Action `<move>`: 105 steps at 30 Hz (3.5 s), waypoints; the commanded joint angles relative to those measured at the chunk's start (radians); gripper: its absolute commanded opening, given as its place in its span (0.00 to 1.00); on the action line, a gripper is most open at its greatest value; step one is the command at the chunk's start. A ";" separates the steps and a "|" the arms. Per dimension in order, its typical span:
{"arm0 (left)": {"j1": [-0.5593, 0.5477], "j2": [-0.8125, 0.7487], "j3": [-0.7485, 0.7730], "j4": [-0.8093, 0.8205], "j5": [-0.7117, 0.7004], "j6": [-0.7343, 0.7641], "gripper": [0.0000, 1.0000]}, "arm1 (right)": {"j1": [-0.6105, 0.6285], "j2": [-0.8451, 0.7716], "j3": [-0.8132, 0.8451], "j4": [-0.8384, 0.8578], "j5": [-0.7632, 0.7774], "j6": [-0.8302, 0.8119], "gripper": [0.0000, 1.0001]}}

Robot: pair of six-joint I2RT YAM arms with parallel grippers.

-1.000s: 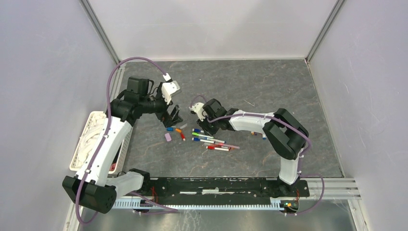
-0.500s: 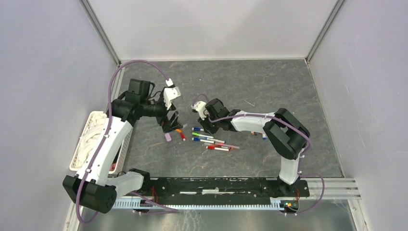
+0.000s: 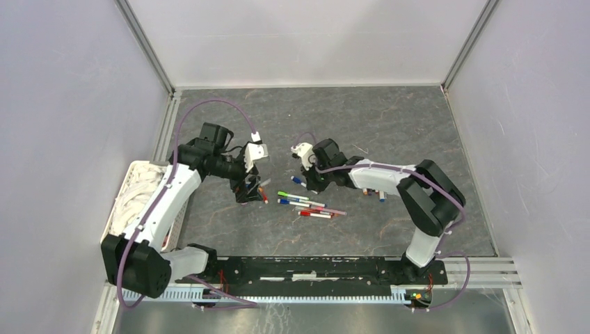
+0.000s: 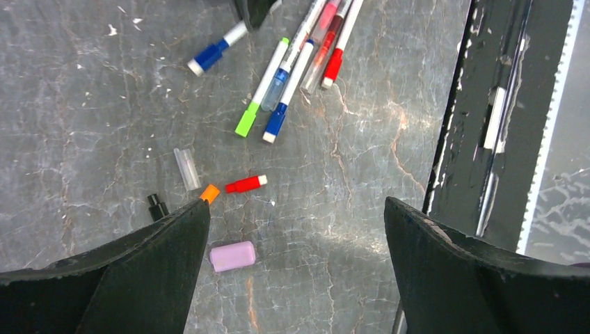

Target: Open the pen caps

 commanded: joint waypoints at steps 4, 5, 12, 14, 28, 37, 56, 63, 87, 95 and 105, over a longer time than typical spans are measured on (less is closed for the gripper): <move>-0.001 0.018 -0.068 0.072 0.039 0.176 1.00 | -0.034 -0.208 0.006 -0.072 -0.251 0.044 0.00; -0.008 0.022 -0.070 0.073 0.041 0.188 1.00 | -0.034 -0.228 -0.004 -0.071 -0.295 0.052 0.00; -0.066 0.044 -0.071 0.111 0.053 0.217 0.98 | -0.013 -0.272 -0.016 -0.083 -0.551 0.121 0.00; -0.084 0.046 -0.072 0.120 0.064 0.220 0.97 | -0.012 -0.277 -0.015 -0.064 -0.590 0.147 0.00; -0.199 0.086 -0.079 0.130 -0.006 0.214 0.65 | 0.024 -0.188 0.081 -0.053 -0.681 0.197 0.00; -0.208 0.088 -0.091 0.096 -0.033 0.245 0.28 | 0.024 -0.178 0.101 -0.037 -0.662 0.216 0.00; -0.213 0.073 -0.075 0.063 -0.054 0.265 0.02 | 0.048 -0.054 0.083 0.144 -0.714 0.376 0.00; -0.119 0.134 -0.030 0.087 -0.149 0.297 0.02 | -0.016 -0.139 -0.035 0.023 -0.665 0.268 0.00; -0.001 0.160 -0.021 0.050 -0.368 0.483 0.02 | -0.130 -0.297 -0.291 -0.118 -0.579 0.162 0.00; 0.043 0.152 0.006 -0.022 -0.409 0.575 0.02 | -0.115 -0.381 -0.300 -0.187 -0.534 0.149 0.00; 0.028 0.218 -0.088 0.319 -0.213 0.216 0.04 | -0.254 -0.495 -0.228 -0.092 -0.144 0.289 0.00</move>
